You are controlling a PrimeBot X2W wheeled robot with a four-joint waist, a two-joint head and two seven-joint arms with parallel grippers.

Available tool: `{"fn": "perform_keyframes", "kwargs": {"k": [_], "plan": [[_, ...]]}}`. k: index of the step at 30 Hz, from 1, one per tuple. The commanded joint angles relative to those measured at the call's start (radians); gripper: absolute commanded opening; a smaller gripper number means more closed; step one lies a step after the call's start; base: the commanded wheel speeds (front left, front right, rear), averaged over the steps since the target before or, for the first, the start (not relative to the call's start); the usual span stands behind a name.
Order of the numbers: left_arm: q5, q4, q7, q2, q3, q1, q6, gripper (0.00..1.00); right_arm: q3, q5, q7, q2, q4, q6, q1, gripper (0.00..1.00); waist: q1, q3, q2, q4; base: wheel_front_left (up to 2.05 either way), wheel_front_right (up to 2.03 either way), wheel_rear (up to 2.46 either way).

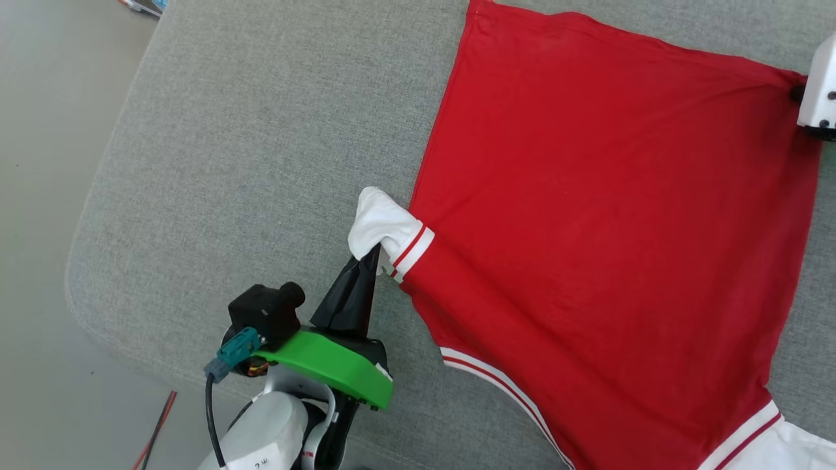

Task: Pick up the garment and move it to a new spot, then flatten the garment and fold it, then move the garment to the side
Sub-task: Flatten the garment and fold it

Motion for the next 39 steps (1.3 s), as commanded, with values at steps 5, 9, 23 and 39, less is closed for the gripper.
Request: {"fn": "perform_keyframes", "kwargs": {"k": [5,9,23,39], "plan": [[-0.004,0.021,0.003,0.023,0.011,0.019,0.005,0.0,0.043,0.009,-0.028,0.013,0.006,0.001,0.058,0.0,0.0,-0.08,0.0,-0.042,0.0,0.0,0.0],[-0.009,0.032,0.019,0.049,0.015,0.047,0.013,0.0,0.051,0.043,-0.08,-0.018,-0.051,0.001,0.099,0.0,0.0,-0.148,0.0,-0.083,0.0,0.0,0.0],[-0.061,0.021,0.065,0.145,0.072,0.206,0.08,0.0,-0.019,0.198,-0.136,-0.062,-0.49,0.001,0.669,0.0,0.0,-0.343,0.0,-0.291,0.0,0.0,0.0],[-0.104,0.021,0.099,0.188,0.089,0.299,0.103,0.0,-0.322,0.149,-0.019,0.283,-1.052,0.001,1.401,0.0,0.0,-0.387,0.0,-0.408,0.0,0.0,0.0]]}}
